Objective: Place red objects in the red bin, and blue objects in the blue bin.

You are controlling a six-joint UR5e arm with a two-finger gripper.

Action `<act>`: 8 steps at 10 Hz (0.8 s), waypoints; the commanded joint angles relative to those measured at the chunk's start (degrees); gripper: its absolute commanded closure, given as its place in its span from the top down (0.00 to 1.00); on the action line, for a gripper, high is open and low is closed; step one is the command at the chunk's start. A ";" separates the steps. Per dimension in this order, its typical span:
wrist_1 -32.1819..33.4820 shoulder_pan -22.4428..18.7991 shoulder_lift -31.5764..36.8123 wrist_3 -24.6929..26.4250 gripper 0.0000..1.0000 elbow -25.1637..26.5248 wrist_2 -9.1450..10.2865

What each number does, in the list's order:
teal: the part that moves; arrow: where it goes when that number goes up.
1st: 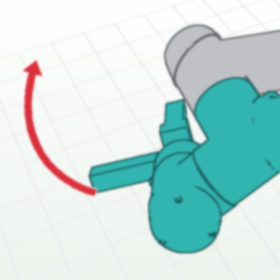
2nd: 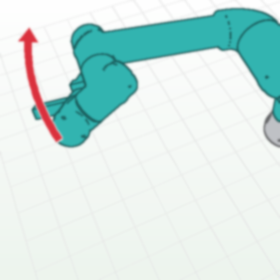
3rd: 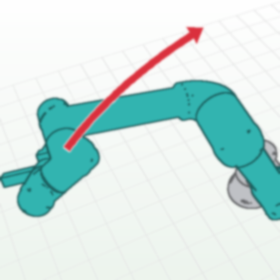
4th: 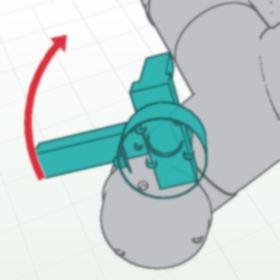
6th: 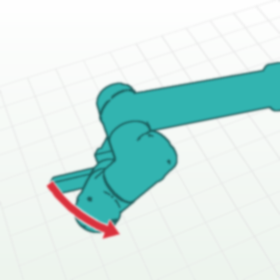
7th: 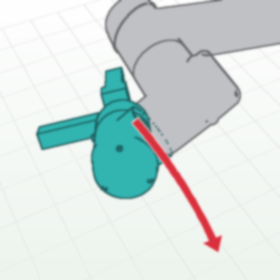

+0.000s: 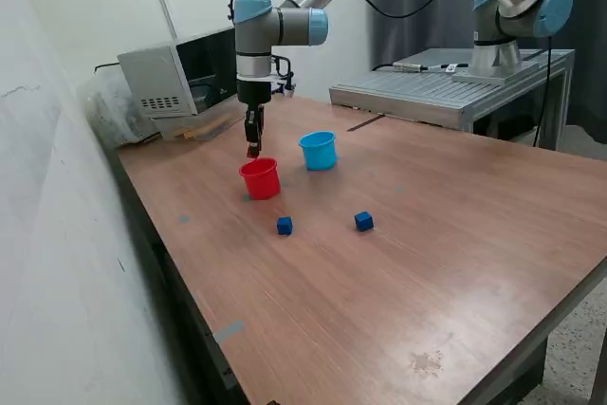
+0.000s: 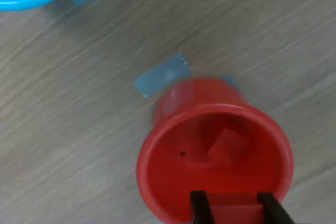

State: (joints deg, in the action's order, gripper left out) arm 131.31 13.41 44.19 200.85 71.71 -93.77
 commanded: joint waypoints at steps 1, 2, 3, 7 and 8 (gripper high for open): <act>0.43 -0.05 -1.30 -0.11 0.00 -0.96 -0.01; 0.17 -0.05 -1.39 -0.28 1.00 -0.87 -0.10; 0.00 -0.14 -1.39 -0.90 1.00 -1.04 -0.19; -3.41 -0.58 -1.30 -4.76 1.00 -2.97 -0.19; -6.13 -1.97 -0.78 -4.77 1.00 -3.85 -0.01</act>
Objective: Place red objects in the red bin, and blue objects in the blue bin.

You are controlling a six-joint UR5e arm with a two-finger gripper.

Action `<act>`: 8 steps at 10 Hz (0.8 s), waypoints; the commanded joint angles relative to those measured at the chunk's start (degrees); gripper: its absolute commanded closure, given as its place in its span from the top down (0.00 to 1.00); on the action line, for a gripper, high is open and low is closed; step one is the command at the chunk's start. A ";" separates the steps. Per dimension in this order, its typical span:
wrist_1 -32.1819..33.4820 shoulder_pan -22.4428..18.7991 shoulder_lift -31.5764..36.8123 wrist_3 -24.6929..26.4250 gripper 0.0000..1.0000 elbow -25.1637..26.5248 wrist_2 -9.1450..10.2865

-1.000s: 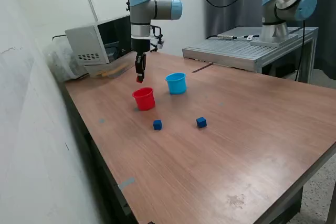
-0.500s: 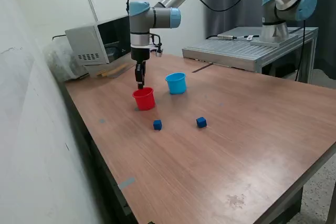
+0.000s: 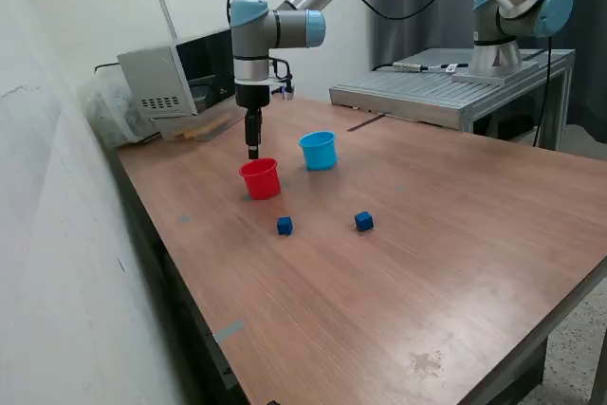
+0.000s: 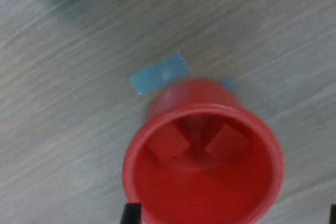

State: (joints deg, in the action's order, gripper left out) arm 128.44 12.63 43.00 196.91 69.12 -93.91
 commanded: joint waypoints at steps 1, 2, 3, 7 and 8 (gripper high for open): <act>-3.71 -2.94 0.68 -0.82 1.00 -1.97 0.13; -3.81 -4.96 1.20 -0.30 1.00 -2.41 0.13; -5.29 -6.46 1.21 -0.12 1.00 -2.94 0.39; -6.36 -10.16 0.34 6.71 1.00 -5.83 0.31; -6.44 -10.87 -1.32 9.26 1.00 -7.32 -0.04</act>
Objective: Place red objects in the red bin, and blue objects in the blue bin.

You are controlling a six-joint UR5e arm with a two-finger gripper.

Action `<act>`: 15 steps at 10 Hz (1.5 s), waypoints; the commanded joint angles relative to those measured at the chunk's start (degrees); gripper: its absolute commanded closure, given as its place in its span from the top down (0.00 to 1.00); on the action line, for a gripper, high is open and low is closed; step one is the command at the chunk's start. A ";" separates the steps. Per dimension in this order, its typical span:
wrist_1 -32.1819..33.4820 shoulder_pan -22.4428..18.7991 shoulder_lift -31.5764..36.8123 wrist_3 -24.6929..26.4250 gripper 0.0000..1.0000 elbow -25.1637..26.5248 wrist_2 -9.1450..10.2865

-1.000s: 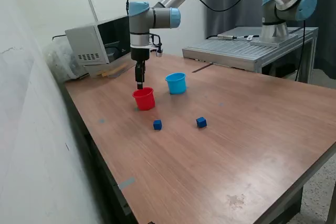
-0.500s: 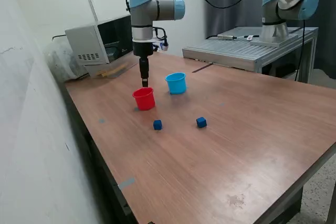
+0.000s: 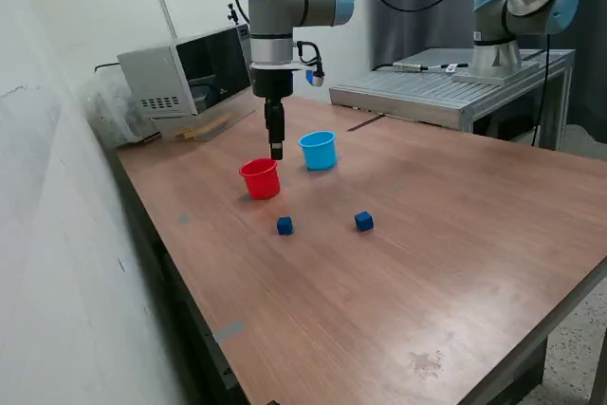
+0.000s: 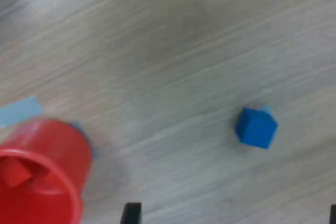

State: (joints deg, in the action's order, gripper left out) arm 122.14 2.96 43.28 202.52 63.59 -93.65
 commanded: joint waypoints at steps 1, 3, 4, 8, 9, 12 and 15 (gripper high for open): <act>-0.40 -1.90 -4.15 6.71 1.00 -4.59 -0.30; -0.67 -3.13 -8.11 8.15 1.00 -7.33 -0.04; -0.67 -3.31 -10.56 8.41 1.00 -8.73 0.05; -0.58 -3.23 -14.71 8.68 1.00 -10.07 -0.04; -0.50 -3.23 -15.85 8.68 1.00 -10.76 -0.04; -0.41 -3.23 -16.21 8.68 1.00 -11.56 -0.21; -0.23 -3.05 -16.47 8.68 1.00 -11.82 -0.30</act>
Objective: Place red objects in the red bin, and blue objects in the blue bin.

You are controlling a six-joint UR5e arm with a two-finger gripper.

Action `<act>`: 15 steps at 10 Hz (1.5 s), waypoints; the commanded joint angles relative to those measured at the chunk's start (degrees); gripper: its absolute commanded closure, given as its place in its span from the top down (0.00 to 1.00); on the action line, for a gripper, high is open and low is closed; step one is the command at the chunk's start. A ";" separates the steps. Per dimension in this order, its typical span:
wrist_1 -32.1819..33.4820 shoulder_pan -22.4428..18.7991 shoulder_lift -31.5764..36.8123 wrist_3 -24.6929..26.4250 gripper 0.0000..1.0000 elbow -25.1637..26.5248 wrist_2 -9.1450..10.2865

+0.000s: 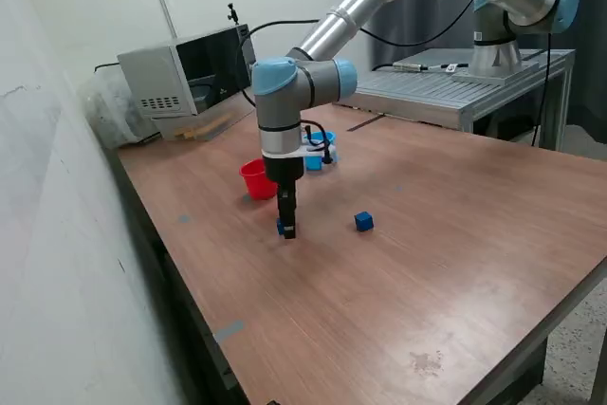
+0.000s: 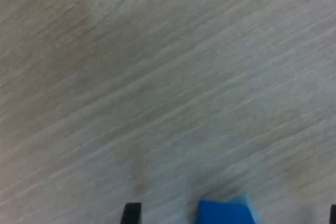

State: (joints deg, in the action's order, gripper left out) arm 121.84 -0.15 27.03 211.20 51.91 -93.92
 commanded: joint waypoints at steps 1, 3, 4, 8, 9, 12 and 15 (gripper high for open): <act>0.06 0.14 -0.22 0.00 1.00 -0.14 -0.03; 0.06 0.32 -0.22 0.00 0.00 -0.14 -0.12; 0.15 0.32 -0.22 0.00 0.00 -0.49 -1.08; 0.15 0.50 -0.22 0.00 0.00 -1.72 -3.11; 0.15 0.58 0.39 -0.09 0.00 -1.20 -3.11; -0.37 0.67 9.67 -0.61 0.00 3.18 -3.19; -4.06 4.35 20.93 -2.63 0.00 17.39 -3.28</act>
State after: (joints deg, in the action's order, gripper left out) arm 119.57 2.58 42.67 209.75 62.73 -97.17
